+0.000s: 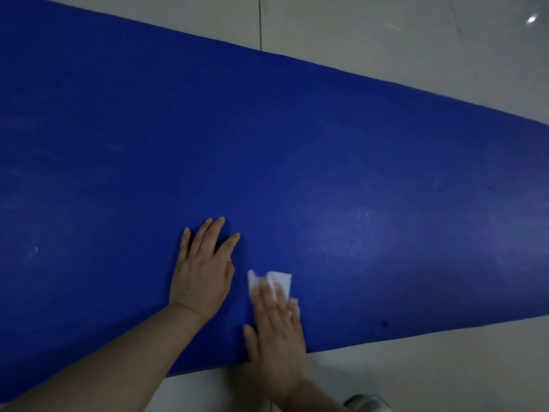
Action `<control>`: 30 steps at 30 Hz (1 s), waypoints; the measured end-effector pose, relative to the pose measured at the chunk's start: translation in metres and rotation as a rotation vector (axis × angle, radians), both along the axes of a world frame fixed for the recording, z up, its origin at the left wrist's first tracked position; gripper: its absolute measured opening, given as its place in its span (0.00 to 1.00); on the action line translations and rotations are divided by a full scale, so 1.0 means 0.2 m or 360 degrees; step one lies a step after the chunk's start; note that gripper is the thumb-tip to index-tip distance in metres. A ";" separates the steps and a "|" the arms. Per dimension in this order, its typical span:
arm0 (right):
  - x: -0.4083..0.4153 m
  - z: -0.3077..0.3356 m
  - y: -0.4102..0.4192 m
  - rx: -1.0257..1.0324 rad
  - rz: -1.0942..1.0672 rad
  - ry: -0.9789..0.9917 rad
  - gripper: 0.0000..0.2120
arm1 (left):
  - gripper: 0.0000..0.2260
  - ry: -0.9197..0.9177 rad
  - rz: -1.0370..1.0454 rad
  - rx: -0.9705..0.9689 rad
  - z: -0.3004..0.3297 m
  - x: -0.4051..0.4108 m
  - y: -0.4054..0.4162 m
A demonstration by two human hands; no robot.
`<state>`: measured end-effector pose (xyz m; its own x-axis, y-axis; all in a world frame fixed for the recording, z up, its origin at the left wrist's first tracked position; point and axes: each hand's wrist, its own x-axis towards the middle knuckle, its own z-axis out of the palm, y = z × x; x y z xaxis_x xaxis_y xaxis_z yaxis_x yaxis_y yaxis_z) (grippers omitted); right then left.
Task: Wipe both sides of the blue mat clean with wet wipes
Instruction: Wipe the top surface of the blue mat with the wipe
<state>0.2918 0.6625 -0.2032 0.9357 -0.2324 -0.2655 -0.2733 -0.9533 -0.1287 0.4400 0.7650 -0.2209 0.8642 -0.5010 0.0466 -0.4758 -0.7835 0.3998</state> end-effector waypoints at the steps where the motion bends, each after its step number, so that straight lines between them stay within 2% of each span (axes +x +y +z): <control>1: 0.01 0.00 -0.03 -0.0023 -0.0132 -0.0025 0.32 | 0.23 0.0005 0.0004 -0.0001 0.00 0.00 0.00; 3: 0.02 0.00 -0.03 -0.0015 -0.0274 -0.0024 0.29 | 0.23 0.0007 0.0009 -0.0001 0.01 0.00 0.00; 4: 0.01 0.00 0.00 -0.0008 -0.0228 -0.0013 0.29 | 0.23 0.0003 0.0008 0.0000 0.01 0.00 0.00; 7: -0.03 0.00 0.13 -0.0021 0.0179 0.0033 0.41 | 0.24 -0.0010 0.0001 0.0007 0.01 0.00 -0.01; 9: -0.06 -0.01 0.16 -0.0006 0.0332 0.0033 0.43 | 0.23 -0.0014 0.0000 -0.0003 0.01 0.00 -0.01; 11: -0.05 -0.02 0.10 -0.0022 0.0197 0.0013 0.39 | 0.24 -0.0021 0.0001 -0.0013 0.01 0.00 -0.01; 14: 0.01 0.00 0.01 -0.0036 -0.0299 -0.0026 0.33 | 0.23 -0.0031 0.0005 -0.0010 0.01 0.00 0.00; 15: 0.02 0.00 0.01 -0.0027 -0.0358 -0.0032 0.32 | 0.23 -0.0028 0.0007 -0.0011 0.01 0.00 0.00; 16: 0.02 0.00 0.02 -0.0020 -0.0318 -0.0030 0.33 | 0.23 -0.0025 0.0008 -0.0013 0.01 0.00 0.00; 21: -0.03 -0.04 0.16 -0.0066 0.0297 -0.0018 0.40 | 0.24 -0.0013 -0.0009 -0.0024 0.01 0.00 0.00; 24: 0.00 -0.03 0.10 -0.0062 0.0212 -0.0035 0.39 | 0.24 -0.0007 -0.0007 -0.0035 0.01 0.00 0.00; 28: 0.08 -0.01 0.05 -0.0049 -0.0173 -0.0022 0.33 | 0.23 0.0008 0.0010 -0.0034 0.01 0.00 0.00; 30: 0.06 -0.02 0.09 -0.0053 -0.0097 -0.0022 0.35 | 0.23 0.0017 0.0010 -0.0046 0.00 0.00 0.00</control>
<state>0.3044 0.6812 -0.2080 0.9229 -0.2979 -0.2440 -0.3297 -0.9387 -0.1010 0.4406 0.7651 -0.2202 0.8679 -0.4940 0.0517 -0.4663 -0.7744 0.4275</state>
